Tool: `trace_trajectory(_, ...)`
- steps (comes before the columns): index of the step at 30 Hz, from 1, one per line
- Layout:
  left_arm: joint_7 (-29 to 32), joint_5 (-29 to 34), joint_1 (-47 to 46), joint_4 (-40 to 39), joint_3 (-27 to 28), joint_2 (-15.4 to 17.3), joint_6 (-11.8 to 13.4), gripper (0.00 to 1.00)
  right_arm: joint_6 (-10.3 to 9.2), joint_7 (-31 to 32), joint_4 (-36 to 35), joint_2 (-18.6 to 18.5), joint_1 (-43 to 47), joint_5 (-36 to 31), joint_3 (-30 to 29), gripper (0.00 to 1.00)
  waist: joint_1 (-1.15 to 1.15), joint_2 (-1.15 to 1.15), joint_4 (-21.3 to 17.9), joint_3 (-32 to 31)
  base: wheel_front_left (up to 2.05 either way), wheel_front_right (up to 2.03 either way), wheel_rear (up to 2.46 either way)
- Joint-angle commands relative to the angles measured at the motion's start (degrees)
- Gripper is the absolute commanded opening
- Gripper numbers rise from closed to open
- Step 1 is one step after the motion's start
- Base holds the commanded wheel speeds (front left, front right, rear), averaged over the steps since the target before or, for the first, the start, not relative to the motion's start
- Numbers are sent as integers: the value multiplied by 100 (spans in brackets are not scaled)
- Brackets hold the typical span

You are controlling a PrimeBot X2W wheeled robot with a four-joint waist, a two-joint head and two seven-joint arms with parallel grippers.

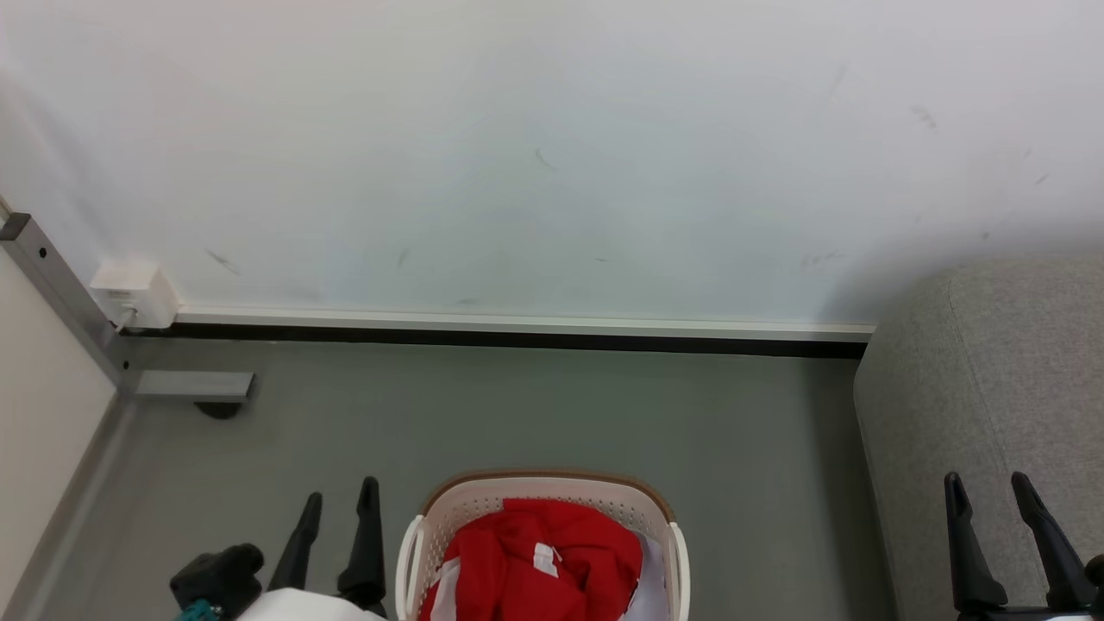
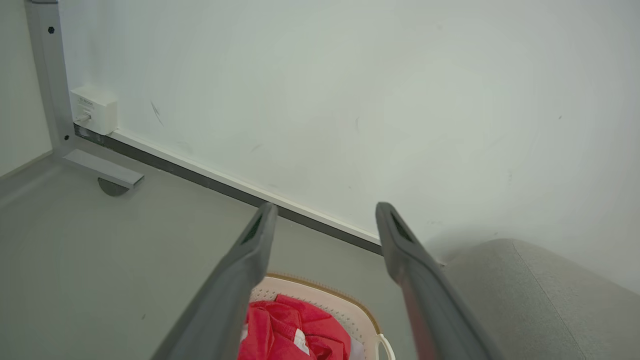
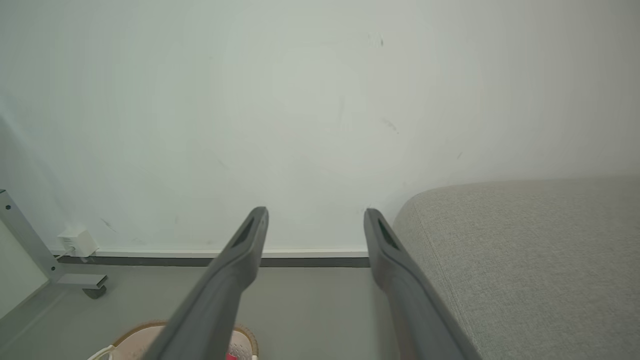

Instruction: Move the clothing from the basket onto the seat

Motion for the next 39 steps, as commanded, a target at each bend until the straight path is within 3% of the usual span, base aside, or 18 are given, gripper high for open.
trace_trajectory(1, -52, 211, -63, -35, -9, 49, 19, 100, -9, -55, -63, -57, 21, -170, -1, 100, 0, 0, 2, 6, 0, 0, 0)
trace_trajectory(32, -377, 1387, -52, 178, -96, 58, 120, 100, -12, -379, 160, -35, 139, -950, 34, 100, 0, 0, 68, 41, 0, 0, 0)
trace_trajectory(39, -400, 1469, -42, 190, -98, 58, 115, 100, -12, -407, 231, 4, 144, -835, -20, 100, 0, 0, 66, 35, 0, 0, 0)
